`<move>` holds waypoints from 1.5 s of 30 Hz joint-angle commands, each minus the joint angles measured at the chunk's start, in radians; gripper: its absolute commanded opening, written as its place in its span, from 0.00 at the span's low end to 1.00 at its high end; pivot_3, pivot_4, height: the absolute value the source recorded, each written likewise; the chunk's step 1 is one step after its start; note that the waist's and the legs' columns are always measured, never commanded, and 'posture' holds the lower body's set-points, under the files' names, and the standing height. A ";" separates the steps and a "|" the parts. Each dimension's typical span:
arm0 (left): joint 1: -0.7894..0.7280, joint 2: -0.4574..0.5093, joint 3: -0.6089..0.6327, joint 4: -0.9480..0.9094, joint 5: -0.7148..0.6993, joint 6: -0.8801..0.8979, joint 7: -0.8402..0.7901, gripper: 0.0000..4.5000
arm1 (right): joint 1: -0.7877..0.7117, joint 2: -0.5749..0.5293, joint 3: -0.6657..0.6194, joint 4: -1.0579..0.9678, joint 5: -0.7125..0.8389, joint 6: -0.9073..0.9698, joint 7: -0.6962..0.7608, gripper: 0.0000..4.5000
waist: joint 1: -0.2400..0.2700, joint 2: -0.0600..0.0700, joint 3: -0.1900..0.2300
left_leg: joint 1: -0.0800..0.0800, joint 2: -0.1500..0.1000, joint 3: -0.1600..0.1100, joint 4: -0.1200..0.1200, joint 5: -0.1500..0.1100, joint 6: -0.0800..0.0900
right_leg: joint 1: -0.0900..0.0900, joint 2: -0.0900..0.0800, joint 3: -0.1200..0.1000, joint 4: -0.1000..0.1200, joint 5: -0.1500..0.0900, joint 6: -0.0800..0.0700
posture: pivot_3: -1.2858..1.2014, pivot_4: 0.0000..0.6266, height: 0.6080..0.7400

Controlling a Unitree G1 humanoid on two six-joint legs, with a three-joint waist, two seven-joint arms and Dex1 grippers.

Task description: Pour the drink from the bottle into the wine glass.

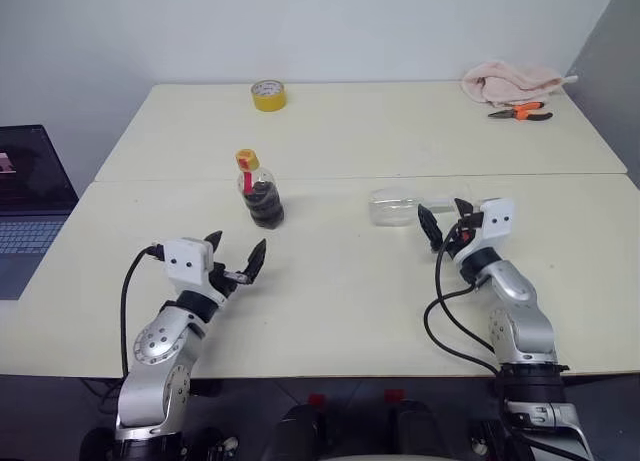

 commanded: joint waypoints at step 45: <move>-0.420 0.102 0.017 0.557 0.059 -0.187 -0.183 1.00 | -0.066 -0.148 0.280 -0.292 0.104 0.247 0.386 0.99 | -0.001 -0.006 0.003 | -0.001 -0.001 -0.001 0.002 0.000 0.000 | 0.000 -0.001 -0.002 0.000 0.001 0.001 | 0.52 0.24 1.00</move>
